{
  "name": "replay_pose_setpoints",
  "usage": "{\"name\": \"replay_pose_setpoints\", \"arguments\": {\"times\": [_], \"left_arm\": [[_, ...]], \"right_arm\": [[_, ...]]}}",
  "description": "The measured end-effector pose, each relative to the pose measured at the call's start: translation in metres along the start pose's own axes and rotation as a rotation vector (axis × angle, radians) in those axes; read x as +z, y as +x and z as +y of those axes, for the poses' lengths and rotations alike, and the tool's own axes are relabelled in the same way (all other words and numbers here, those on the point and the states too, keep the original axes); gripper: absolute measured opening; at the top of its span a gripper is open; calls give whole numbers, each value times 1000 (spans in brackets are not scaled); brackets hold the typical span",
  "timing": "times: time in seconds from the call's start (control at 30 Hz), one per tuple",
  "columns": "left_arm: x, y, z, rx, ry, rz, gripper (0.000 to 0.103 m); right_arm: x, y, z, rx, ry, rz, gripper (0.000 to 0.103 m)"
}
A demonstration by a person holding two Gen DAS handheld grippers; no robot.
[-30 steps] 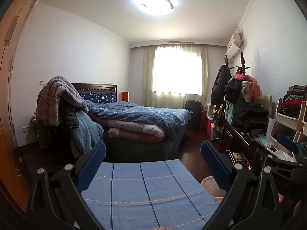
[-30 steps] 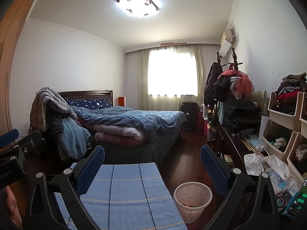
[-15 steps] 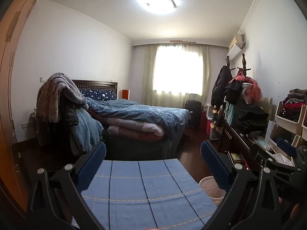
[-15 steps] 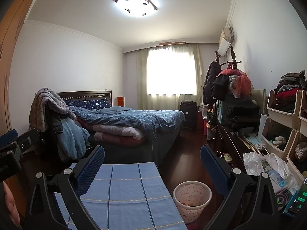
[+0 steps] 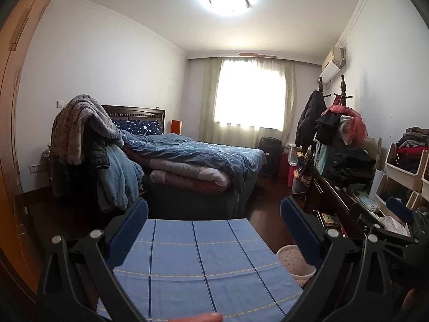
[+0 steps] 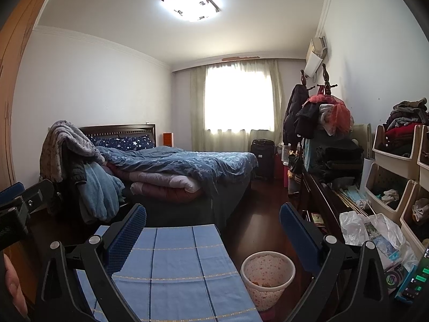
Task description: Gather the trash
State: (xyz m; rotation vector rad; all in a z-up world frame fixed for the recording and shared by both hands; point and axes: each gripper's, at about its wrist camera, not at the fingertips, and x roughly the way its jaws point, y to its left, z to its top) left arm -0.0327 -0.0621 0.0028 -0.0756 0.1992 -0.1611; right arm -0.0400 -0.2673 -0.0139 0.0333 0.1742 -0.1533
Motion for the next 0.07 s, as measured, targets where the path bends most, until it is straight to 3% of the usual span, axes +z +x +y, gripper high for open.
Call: {"name": "replay_pose_setpoints", "arguments": {"times": [0.07], "left_arm": [[-1,-1,-1,0,4,0,100]], "right_arm": [[0,0,1,3,-3,2,100]]}}
